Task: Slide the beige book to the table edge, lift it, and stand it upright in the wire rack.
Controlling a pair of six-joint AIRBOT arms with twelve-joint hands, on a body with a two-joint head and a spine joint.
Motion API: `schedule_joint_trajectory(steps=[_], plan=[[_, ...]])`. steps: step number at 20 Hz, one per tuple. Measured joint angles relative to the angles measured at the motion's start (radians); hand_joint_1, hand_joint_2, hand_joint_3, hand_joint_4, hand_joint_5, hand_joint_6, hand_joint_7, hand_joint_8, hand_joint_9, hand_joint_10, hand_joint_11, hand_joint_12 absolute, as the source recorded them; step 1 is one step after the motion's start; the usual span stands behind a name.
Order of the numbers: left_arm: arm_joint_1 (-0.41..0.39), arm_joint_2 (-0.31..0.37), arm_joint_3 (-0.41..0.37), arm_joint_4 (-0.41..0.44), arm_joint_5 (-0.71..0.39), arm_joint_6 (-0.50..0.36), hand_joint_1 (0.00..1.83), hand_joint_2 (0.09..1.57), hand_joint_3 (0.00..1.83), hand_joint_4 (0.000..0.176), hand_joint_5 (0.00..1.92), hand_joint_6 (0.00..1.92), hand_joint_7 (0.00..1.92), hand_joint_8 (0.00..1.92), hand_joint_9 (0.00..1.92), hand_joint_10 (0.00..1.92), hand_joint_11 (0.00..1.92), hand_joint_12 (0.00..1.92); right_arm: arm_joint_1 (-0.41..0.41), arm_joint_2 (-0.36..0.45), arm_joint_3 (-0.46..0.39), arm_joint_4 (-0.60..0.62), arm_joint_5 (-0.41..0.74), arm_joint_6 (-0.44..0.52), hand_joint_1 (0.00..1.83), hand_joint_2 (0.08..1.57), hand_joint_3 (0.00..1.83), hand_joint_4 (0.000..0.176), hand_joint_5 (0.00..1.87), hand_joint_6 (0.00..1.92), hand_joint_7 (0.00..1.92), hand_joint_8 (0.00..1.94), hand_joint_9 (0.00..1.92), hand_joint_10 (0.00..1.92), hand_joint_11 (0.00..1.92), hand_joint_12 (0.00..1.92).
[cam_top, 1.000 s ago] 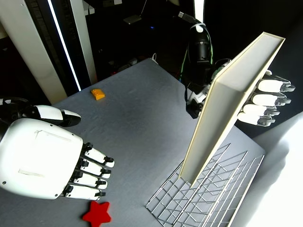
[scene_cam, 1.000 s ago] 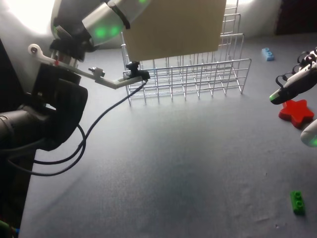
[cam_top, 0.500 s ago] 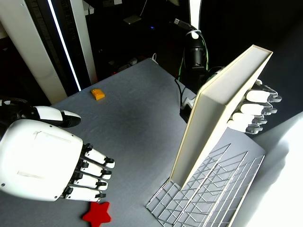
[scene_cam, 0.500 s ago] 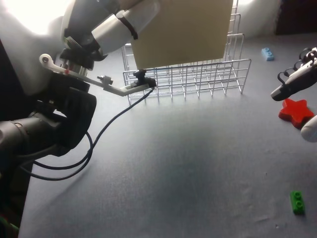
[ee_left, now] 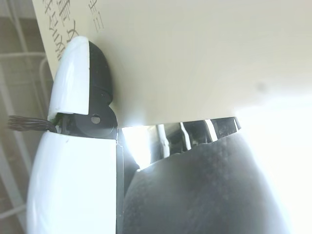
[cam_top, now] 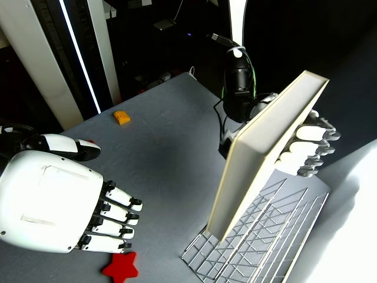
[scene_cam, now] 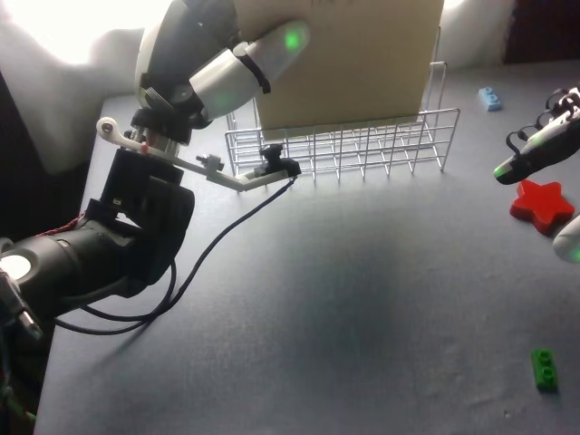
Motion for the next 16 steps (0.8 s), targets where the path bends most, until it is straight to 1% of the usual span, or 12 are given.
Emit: schedule_joint_trajectory(steps=[3,4,6,9,13,14,15,16], plan=[[0.009,-0.020,0.025,-0.003,-0.009,-0.003,1.47,1.24,0.00,0.000,0.69,1.39,0.53,1.38,0.62,1.46,0.67,1.65,0.000,0.000,0.000,0.000,0.003,-0.003,0.33,0.95,0.00,0.000,0.36,0.01,0.37,0.01,0.37,0.01,0.04,0.92],[0.014,-0.030,0.038,-0.003,-0.015,-0.004,1.47,1.23,0.00,0.000,0.73,1.34,0.56,1.35,0.64,1.41,0.67,1.66,0.000,0.000,0.000,0.000,0.005,-0.006,0.34,0.95,0.00,0.000,0.35,0.00,0.37,0.00,0.37,0.00,0.03,0.91],[0.027,-0.047,0.056,-0.005,-0.024,-0.005,1.47,1.22,0.00,0.000,0.74,1.32,0.59,1.32,0.67,1.38,0.68,1.64,0.000,-0.001,0.004,0.000,0.006,-0.006,0.34,0.95,0.00,0.000,0.35,0.00,0.38,0.01,0.37,0.01,0.05,0.91],[0.043,-0.077,0.085,-0.007,-0.021,-0.008,1.47,1.24,0.00,0.000,0.71,1.35,0.53,1.38,0.64,1.42,0.67,1.67,0.000,-0.001,0.007,0.000,0.005,-0.006,0.31,0.96,0.00,0.000,0.35,0.00,0.38,0.00,0.37,0.00,0.03,0.91],[0.061,-0.109,0.121,-0.003,-0.022,-0.010,1.47,1.24,0.00,0.000,0.72,1.36,0.54,1.37,0.64,1.41,0.65,1.66,0.000,-0.003,0.008,0.000,0.005,-0.006,0.31,0.96,0.00,0.000,0.36,0.00,0.38,0.00,0.38,0.01,0.04,0.93],[0.066,-0.113,0.126,-0.003,-0.021,-0.011,1.47,1.23,0.00,0.000,0.72,1.36,0.54,1.39,0.64,1.40,0.67,1.64,0.000,-0.003,0.010,0.000,0.006,-0.006,0.31,0.97,0.00,0.000,0.38,0.01,0.38,0.00,0.38,0.01,0.04,0.93],[0.069,-0.117,0.131,-0.001,-0.031,-0.012,1.47,1.23,0.00,0.000,0.73,1.35,0.54,1.39,0.66,1.38,0.65,1.66,0.000,-0.003,0.010,0.000,0.006,-0.006,0.30,0.97,0.01,0.000,0.39,0.01,0.39,0.01,0.39,0.01,0.05,0.93],[0.073,-0.124,0.137,-0.005,-0.040,-0.012,1.47,1.24,0.00,0.000,0.71,1.36,0.52,1.43,0.65,1.40,0.67,1.63,0.000,-0.003,0.011,0.000,0.006,-0.007,0.30,0.98,0.01,0.000,0.39,0.01,0.40,0.01,0.39,0.01,0.04,0.93]])
